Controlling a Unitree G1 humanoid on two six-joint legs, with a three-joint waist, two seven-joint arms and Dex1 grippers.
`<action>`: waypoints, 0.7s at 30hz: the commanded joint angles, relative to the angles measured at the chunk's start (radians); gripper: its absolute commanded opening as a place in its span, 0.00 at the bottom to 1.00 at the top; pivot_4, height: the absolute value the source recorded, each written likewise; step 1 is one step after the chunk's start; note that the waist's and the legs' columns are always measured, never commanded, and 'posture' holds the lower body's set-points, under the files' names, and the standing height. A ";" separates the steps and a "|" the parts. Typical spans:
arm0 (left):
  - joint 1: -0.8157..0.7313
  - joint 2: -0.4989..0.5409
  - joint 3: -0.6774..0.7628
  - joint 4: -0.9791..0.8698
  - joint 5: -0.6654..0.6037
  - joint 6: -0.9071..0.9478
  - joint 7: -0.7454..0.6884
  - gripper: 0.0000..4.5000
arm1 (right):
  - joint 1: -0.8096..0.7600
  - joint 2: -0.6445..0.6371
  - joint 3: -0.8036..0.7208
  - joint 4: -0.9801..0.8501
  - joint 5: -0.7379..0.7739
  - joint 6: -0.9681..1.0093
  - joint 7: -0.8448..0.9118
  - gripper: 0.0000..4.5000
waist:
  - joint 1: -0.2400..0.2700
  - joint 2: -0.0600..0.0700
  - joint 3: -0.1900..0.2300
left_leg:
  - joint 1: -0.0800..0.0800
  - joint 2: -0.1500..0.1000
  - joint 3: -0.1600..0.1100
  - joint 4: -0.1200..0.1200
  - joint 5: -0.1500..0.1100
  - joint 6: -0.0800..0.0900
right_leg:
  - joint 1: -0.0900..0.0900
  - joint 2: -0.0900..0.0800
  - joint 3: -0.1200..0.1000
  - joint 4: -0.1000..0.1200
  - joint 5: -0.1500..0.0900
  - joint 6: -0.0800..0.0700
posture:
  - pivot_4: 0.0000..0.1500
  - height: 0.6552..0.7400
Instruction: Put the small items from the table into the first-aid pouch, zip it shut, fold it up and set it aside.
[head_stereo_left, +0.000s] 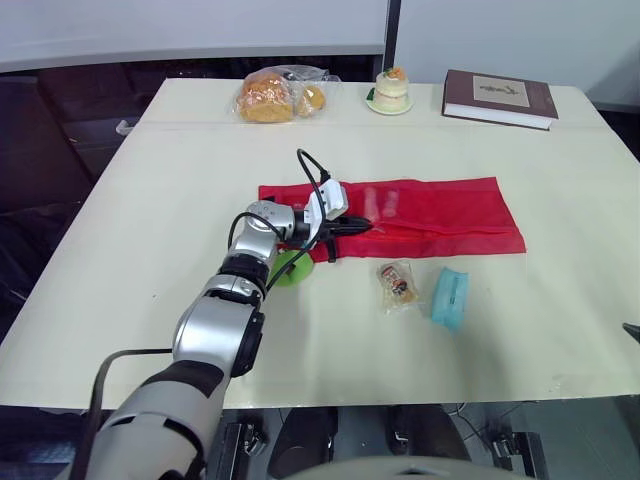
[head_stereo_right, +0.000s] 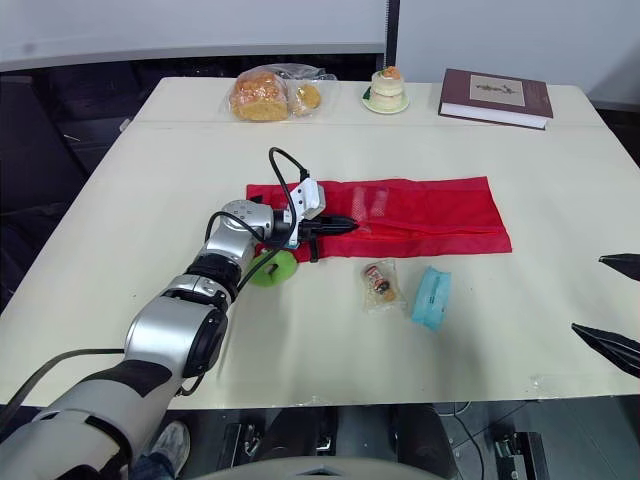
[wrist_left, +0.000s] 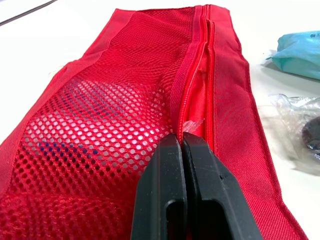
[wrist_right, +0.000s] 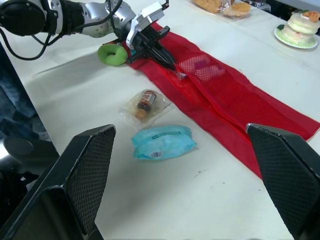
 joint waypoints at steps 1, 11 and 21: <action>-0.016 0.005 0.010 -0.007 -0.004 -0.011 0.001 0.00 | -0.021 0.008 0.041 -0.037 -0.010 -0.026 -0.023 0.99 | 0.000 0.000 0.000 | 0.000 0.000 0.000 0.000 0.000 0.000 | 0.000 0.000 0.000 0.000 0.000 0.000 | 1.00 0.87; -0.013 -0.011 0.005 -0.013 -0.001 -0.016 0.001 0.00 | -0.251 0.090 0.697 -0.178 -0.337 -0.113 -0.359 0.99 | 0.004 -0.001 0.000 | 0.000 0.000 0.000 0.000 0.000 0.000 | -0.001 0.000 0.000 0.001 0.000 0.000 | 1.00 0.87; 0.017 -0.046 -0.008 -0.072 0.000 -0.010 0.002 0.00 | -0.571 0.264 1.287 -0.145 -0.603 0.102 -0.707 0.99 | 0.014 0.000 -0.001 | -0.002 -0.001 -0.001 0.003 0.000 0.000 | -0.001 0.000 -0.001 0.001 0.000 0.000 | 1.00 0.87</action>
